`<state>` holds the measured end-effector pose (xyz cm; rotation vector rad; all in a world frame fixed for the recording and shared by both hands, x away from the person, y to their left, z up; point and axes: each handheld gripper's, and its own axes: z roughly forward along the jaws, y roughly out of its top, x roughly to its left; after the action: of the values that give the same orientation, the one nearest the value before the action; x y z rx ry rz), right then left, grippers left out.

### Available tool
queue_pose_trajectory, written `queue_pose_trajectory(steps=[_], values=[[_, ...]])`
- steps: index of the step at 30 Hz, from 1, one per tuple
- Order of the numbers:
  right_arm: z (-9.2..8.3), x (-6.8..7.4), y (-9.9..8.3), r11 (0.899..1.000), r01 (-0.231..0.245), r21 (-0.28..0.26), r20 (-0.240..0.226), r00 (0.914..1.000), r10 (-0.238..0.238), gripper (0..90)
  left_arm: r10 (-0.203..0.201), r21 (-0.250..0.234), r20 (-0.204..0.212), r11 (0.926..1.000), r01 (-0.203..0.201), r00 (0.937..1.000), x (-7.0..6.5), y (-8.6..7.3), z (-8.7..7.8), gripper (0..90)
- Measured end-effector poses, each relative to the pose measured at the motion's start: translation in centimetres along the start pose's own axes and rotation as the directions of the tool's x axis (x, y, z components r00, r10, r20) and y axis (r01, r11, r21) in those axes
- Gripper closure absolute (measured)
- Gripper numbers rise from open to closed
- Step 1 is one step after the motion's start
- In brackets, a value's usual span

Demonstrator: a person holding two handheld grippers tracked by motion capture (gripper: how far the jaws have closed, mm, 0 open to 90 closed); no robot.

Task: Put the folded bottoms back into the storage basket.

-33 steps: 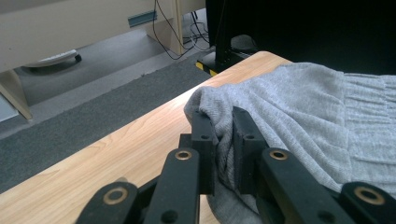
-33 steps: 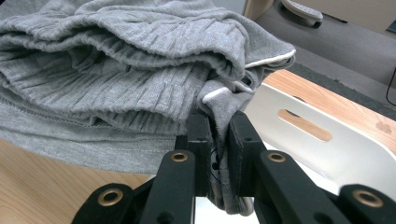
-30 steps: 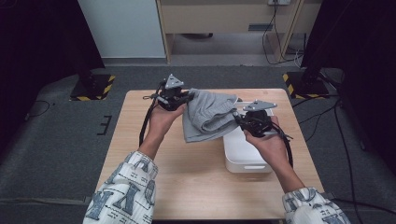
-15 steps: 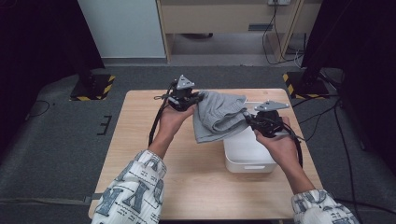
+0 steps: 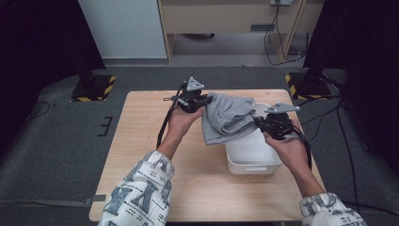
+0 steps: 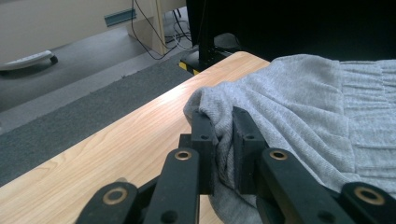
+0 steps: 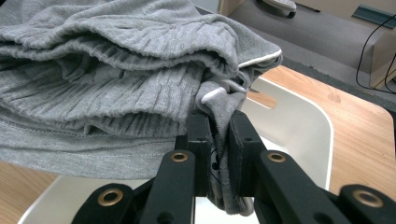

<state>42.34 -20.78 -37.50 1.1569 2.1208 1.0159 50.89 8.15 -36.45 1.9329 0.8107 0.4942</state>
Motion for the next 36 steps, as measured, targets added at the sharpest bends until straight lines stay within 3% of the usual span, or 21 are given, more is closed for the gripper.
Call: queue_pose_trajectory(steps=[36], values=[[-1.0, -2.2, -1.4, 1.000, -0.021, 0.001, 0.032, 0.9993, 0.021, 81.0, 0.010, 0.001, 0.034, 1.0000, -0.010, 0.9994, -1.8, 0.6, 1.8, 81.4]])
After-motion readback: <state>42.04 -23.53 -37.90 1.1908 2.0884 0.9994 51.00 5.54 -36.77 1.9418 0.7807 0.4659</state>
